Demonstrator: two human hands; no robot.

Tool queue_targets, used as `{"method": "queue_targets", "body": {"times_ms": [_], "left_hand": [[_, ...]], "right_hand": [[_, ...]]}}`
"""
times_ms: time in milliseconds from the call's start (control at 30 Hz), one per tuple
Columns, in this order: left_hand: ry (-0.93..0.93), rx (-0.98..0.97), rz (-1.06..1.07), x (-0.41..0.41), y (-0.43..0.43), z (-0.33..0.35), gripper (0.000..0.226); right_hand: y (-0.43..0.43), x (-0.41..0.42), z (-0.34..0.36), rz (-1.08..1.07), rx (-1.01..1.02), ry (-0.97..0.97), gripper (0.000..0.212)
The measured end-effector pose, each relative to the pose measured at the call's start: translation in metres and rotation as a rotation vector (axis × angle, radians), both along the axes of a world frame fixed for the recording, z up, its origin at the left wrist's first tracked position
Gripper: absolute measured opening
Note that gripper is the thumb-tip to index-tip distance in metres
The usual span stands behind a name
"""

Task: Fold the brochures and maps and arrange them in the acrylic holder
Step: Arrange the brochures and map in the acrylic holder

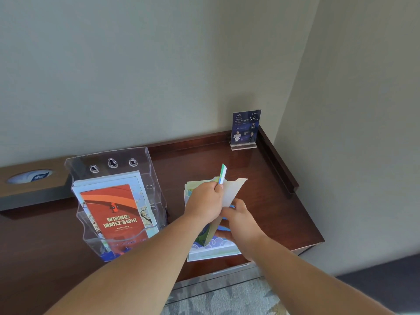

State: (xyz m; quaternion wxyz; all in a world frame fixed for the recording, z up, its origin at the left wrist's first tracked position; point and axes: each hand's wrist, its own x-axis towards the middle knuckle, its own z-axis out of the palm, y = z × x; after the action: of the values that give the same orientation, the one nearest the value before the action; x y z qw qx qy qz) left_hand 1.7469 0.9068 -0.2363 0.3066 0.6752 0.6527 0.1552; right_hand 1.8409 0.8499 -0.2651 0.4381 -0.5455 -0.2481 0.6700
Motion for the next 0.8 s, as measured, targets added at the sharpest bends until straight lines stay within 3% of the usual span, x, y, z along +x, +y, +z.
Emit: {"method": "queue_targets", "body": {"times_ms": [200,333,467,533,600,667,800], "left_hand": [[-0.025,0.17,0.119,-0.003,0.001,0.011,0.029],[0.006,0.287,0.161,-0.007,0.004,0.014,0.016],[0.085,0.41,0.097,-0.011,0.004,0.015,0.012],[0.094,0.443,0.087,-0.015,0.005,0.015,0.015],[0.091,0.466,0.091,-0.02,0.006,0.017,0.015],[0.086,0.471,0.093,-0.023,0.004,0.017,0.016],[0.043,0.433,0.102,-0.024,-0.002,0.016,0.015]], "right_hand": [[0.01,0.011,0.011,-0.075,-0.052,-0.033,0.031],[0.01,0.012,0.014,-0.013,-0.017,-0.034,0.025],[0.008,0.02,0.014,0.116,0.006,-0.032,0.032],[0.008,0.024,0.008,0.122,-0.036,-0.199,0.03],[0.007,0.03,-0.005,0.131,-0.102,-0.601,0.023],[0.004,0.033,-0.018,0.241,-0.166,-0.908,0.032],[0.003,0.024,-0.038,0.415,-0.298,-1.022,0.062]]}}
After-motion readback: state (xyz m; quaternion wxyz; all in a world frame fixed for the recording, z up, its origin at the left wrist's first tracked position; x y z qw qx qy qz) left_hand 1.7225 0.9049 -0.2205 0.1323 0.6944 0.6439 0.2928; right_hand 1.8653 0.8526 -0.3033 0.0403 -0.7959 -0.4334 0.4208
